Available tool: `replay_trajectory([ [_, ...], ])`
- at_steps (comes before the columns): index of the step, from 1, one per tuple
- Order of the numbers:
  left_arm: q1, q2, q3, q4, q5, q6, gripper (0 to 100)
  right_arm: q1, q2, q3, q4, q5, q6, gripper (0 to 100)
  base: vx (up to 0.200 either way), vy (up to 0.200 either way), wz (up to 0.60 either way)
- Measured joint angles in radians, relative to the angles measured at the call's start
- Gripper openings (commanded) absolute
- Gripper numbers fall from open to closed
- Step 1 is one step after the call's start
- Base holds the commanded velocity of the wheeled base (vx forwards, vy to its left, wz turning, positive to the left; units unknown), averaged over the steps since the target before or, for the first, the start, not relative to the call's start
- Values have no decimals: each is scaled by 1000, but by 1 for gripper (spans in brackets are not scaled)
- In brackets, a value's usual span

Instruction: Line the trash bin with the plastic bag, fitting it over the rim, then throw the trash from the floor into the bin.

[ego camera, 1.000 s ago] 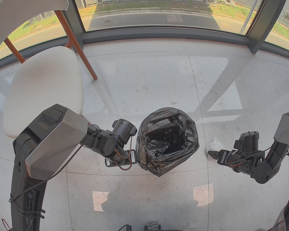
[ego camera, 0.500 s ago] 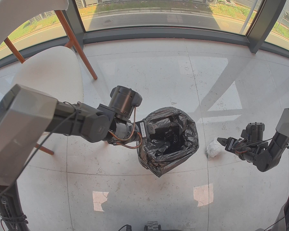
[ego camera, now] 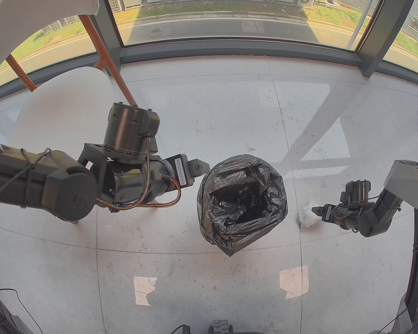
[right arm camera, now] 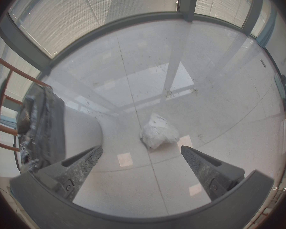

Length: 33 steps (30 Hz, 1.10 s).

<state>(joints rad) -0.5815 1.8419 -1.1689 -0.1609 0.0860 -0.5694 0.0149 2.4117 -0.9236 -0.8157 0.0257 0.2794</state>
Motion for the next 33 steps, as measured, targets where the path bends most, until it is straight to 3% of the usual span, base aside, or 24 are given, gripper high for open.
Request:
replay_trajectory([
  [9,41,-39,54,-86,-1,66,100,-75,112,-219,180,34,-116,100,0,0,0],
  [20,100,-71,65,-86,7,201,100,-102,190,-456,383,48,-160,100,200,0,0],
  [33,116,-76,67,-94,13,214,100,-103,282,-689,625,55,-215,100,15,0,0],
])
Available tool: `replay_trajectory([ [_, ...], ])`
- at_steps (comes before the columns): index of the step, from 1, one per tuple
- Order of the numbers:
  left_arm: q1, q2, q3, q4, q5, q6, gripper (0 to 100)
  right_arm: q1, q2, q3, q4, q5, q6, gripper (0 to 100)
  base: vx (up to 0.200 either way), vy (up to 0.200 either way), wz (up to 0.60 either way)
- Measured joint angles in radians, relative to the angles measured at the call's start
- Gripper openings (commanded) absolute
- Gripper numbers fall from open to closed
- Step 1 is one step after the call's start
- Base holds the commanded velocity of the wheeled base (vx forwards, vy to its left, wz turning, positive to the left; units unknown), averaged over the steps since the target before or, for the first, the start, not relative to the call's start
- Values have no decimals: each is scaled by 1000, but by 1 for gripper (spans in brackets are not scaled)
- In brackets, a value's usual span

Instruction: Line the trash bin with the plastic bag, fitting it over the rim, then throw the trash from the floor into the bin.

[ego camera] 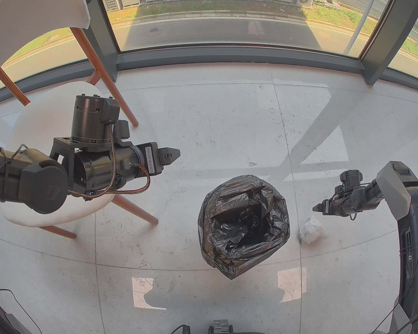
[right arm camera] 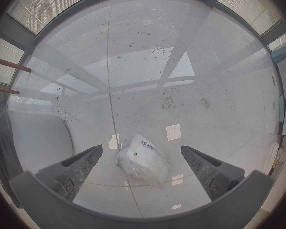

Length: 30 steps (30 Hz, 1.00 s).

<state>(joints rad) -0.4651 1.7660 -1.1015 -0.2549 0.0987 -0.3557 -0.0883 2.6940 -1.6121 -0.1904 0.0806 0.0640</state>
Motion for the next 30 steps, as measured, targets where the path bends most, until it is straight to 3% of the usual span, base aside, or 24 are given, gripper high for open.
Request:
replay_trajectory([
  [9,0,-2,4,-55,0,-1,100,1,100,-189,161,15,-25,100,0,0,0],
  [22,16,-36,39,-107,2,-70,100,5,187,-311,312,19,-78,100,0,0,0],
  [30,55,-43,23,-110,1,-72,100,6,278,-375,538,18,-84,100,0,0,0],
])
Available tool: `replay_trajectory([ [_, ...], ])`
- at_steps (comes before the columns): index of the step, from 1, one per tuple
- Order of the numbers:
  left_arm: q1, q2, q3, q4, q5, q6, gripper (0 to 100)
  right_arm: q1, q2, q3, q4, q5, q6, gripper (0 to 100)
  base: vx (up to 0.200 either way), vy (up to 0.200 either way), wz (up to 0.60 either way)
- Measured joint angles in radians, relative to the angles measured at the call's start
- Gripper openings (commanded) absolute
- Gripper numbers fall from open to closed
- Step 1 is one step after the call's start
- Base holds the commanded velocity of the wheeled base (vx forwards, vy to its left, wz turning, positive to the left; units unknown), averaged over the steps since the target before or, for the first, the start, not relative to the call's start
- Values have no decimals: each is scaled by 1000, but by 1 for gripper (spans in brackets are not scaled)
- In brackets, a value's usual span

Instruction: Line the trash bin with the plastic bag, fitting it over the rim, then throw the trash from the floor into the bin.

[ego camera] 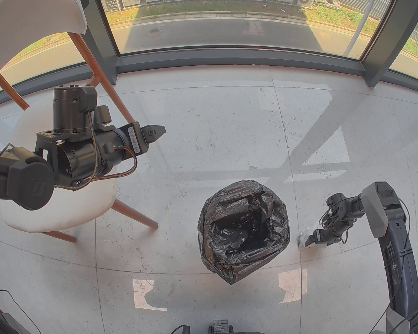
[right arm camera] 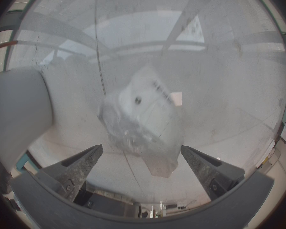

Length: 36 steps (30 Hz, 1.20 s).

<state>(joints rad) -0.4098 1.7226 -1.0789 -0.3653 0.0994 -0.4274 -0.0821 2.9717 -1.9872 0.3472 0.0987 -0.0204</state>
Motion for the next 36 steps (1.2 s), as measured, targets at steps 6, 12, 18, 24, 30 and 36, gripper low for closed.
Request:
replay_trajectory([
  [6,11,-2,-17,-1,-1,0,100,5,76,-11,66,0,-43,100,0,0,0],
  [12,14,-3,-20,0,-1,0,100,-7,96,-12,196,5,-62,100,0,0,0],
  [18,14,-3,-30,0,-3,1,100,-32,-8,-13,506,26,-89,100,0,0,0],
  [24,10,0,-42,0,-5,0,100,-66,-176,-13,909,46,-139,100,0,0,0],
  [30,8,4,-46,-1,-5,0,100,-87,-308,2,1054,59,-150,100,0,0,0],
  [36,7,5,-46,-1,-5,-2,100,-90,-406,139,880,65,-163,100,0,0,0],
])
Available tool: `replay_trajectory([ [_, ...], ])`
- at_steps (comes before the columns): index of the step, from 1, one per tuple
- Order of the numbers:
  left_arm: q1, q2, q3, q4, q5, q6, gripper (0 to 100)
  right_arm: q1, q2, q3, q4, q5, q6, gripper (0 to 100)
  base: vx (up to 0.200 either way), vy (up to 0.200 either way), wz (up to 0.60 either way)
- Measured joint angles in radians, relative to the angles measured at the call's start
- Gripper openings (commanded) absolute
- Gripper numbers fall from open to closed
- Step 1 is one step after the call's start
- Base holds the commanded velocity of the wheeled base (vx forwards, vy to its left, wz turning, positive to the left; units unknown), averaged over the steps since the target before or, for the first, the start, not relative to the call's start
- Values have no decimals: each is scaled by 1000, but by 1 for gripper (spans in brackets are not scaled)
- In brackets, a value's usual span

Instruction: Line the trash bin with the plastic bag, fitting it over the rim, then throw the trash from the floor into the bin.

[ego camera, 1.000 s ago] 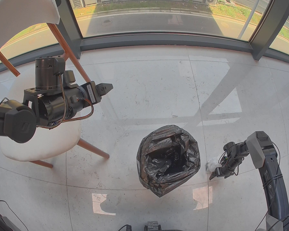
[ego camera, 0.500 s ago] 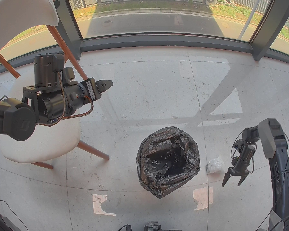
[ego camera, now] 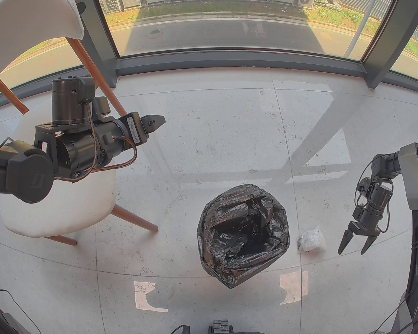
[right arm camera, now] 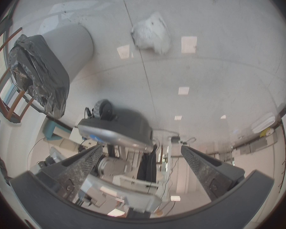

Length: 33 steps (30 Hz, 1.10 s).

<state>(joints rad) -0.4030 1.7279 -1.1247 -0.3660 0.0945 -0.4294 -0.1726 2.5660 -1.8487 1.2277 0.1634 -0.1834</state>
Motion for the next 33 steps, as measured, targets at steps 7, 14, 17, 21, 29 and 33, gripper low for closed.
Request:
replay_trajectory([
  [7,0,0,6,0,0,-5,100,13,-46,179,-439,6,-8,100,0,0,0],
  [14,0,-3,12,0,-5,-16,100,32,-64,363,-908,10,-8,100,-143,0,0],
  [17,1,-5,14,0,-11,-21,100,42,-64,433,-1106,10,4,100,-200,0,0],
  [21,4,-9,18,0,-18,-30,100,63,-59,508,-1357,9,30,100,-200,0,0],
  [29,7,-17,22,0,-29,-41,100,111,-13,559,-1753,7,78,100,-150,0,0],
  [33,7,-19,21,3,-31,-42,100,118,30,497,-1733,5,90,100,0,0,0],
])
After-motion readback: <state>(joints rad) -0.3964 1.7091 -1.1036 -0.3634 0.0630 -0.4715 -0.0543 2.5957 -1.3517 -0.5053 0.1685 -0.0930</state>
